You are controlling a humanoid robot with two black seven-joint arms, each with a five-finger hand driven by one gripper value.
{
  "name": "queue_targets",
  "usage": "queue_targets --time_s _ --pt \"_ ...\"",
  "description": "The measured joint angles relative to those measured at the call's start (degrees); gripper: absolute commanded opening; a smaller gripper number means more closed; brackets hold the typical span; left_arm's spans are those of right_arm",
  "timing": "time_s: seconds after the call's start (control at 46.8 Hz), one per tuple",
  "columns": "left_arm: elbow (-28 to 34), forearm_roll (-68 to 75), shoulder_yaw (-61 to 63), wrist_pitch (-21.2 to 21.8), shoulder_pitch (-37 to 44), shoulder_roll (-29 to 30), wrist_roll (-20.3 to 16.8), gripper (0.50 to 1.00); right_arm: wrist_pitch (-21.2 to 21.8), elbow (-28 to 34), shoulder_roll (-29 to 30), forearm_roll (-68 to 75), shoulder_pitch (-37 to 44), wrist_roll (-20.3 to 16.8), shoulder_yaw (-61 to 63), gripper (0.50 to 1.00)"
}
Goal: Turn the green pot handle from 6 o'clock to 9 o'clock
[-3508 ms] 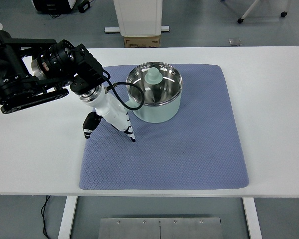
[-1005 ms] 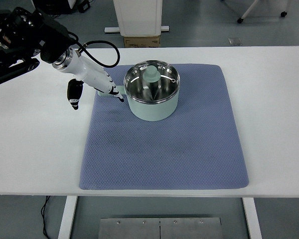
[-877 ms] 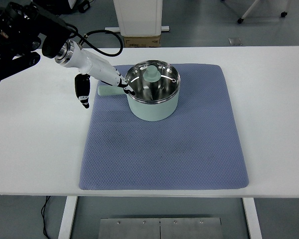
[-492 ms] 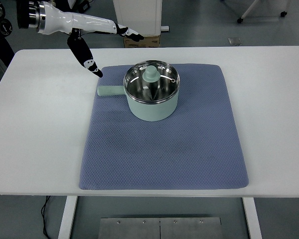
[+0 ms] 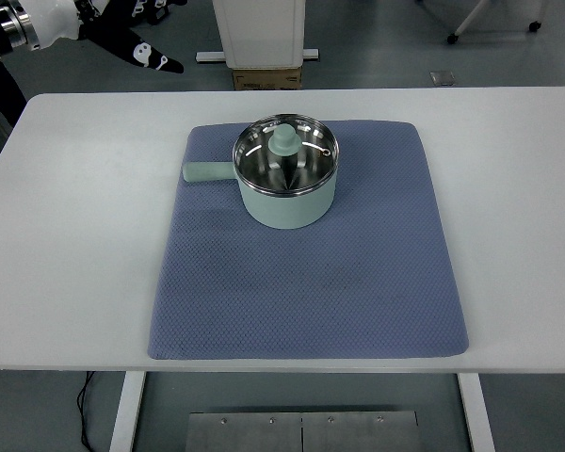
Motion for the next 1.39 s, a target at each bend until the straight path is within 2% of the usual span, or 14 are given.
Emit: queue_targets --time_s 0.086,0.299,0.578,0.77,1.005,1.198,1.39 --pt "0.09 -8.86 -0.11 4.47 2.62 -0.05 0.0 1.0 0.0 0.0 0.0 0.0 0.02 0.01 0.01 1.0" --pt "0.08 -26.17 -0.19 10.87 9.4 -0.91 0.0 1.0 0.0 0.0 0.0 0.0 0.0 0.01 -0.06 1.0" --pt "0.93 -36.54 -6.6 14.96 18.14 -2.93 -0.01 1.0 0.0 0.0 0.0 0.0 0.0 0.01 0.03 1.0" --pt "5.32 -37.98 -17.95 17.86 25.0 -8.41 0.0 1.0 0.0 0.0 0.0 0.0 0.0 0.01 0.0 1.0" --pt "9.46 -38.03 -29.06 18.77 31.23 -15.61 0.0 1.0 0.0 0.0 0.0 0.0 0.0 0.0 0.0 1.0" --pt "15.35 -38.02 -30.47 18.33 32.35 -21.34 0.0 1.0 0.0 0.17 0.0 0.0 0.01 0.01 -0.12 1.0" --pt "16.19 -37.66 -30.47 17.87 32.46 -23.97 0.0 1.0 0.0 0.15 0.0 0.0 0.0 0.0 -0.01 1.0"
